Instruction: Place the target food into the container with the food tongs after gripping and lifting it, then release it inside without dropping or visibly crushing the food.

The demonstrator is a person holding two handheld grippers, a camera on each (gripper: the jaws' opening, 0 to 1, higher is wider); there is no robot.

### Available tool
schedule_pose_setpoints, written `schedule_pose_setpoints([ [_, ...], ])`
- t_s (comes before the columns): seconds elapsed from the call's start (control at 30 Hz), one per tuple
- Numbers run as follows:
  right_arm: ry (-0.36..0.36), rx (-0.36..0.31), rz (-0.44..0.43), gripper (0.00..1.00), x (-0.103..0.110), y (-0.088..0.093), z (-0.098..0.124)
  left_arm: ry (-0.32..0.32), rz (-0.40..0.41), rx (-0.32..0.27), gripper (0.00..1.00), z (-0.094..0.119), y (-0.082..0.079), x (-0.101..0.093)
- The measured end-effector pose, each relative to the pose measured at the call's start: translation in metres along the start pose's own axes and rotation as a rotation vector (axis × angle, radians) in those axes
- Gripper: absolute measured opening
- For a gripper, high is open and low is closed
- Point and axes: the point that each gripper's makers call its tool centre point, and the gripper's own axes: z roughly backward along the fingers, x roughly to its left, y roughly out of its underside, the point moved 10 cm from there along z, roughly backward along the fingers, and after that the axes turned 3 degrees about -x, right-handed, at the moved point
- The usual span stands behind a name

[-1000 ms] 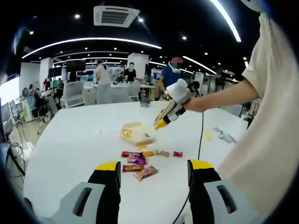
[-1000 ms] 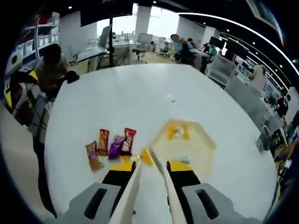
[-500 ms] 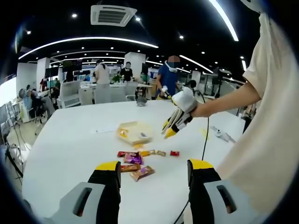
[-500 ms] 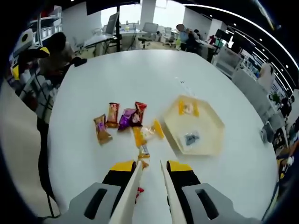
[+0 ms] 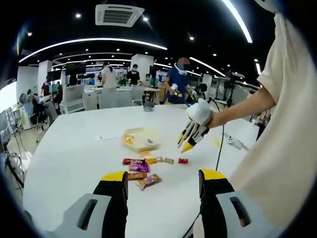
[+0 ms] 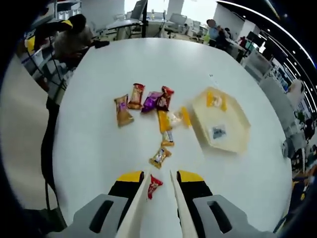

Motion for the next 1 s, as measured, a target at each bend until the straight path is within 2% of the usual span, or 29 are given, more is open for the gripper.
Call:
schedule_pose_setpoints([
  [0.5, -0.042, 0.030, 0.005, 0.26, 0.005, 0.010, -0.004, 0.007, -0.003, 0.014, 0.58, 0.002, 0.001, -0.002],
  [0.6, -0.067, 0.052, 0.036, 0.26, 0.007, 0.012, -0.006, 0.006, 0.000, 0.015, 0.58, 0.001, 0.001, -0.002],
  [1.0, -0.096, 0.068, 0.060, 0.27, 0.006, 0.013, -0.009, -0.001, 0.005, 0.016, 0.58, 0.003, 0.002, -0.003],
])
